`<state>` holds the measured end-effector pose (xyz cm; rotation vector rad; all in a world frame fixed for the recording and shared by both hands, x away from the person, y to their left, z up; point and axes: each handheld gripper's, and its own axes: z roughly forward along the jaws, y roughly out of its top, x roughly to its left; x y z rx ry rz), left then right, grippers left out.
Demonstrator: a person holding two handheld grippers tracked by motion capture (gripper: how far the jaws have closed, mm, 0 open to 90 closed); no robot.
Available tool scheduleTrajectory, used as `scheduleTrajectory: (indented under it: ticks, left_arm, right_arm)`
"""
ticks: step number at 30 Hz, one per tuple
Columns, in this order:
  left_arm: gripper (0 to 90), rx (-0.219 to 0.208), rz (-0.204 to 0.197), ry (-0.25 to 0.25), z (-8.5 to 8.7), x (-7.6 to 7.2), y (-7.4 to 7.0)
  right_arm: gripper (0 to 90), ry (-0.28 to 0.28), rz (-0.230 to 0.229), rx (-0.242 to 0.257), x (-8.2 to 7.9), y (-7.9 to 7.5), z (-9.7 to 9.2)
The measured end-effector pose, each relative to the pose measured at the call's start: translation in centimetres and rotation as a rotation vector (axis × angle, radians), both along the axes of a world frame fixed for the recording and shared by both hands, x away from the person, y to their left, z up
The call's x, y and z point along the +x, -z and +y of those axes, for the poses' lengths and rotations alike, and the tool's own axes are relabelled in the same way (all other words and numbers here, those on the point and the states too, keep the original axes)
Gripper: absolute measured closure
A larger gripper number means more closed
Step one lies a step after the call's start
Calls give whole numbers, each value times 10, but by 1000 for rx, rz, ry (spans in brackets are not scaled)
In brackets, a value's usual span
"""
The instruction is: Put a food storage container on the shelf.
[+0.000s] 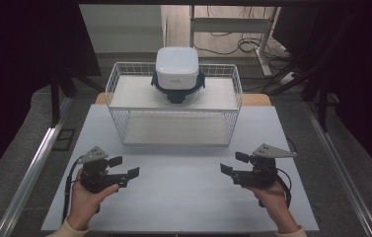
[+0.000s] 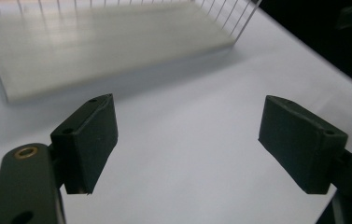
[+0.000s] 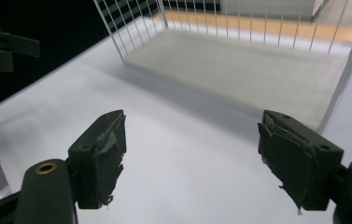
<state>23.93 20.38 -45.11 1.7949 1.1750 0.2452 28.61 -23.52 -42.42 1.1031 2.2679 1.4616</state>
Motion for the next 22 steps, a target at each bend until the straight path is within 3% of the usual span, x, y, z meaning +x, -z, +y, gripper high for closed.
scheduleTrajectory:
  ticks: [2, 6, 8, 14, 22]
  left_arm:
    - [196, 3, 39, 15, -3, 2, 11]
    - [198, 78, 31, -3, -7, 5, 21]
    - [204, 90, 24, -10, -7, 5, 22]
    - [217, 69, 25, 0, -6, 5, 22]
    - [212, 102, 11, -12, -6, 5, 24]
  right_arm:
    - [231, 0, 20, -16, 1, 10, 0]
    - [231, 1, 42, -42, 6, 23, 2]
    - [231, 1, 46, -47, 6, 25, 2]
    - [231, 10, 42, -46, 5, 24, -3]
    - [227, 1, 36, -44, 5, 23, -3]
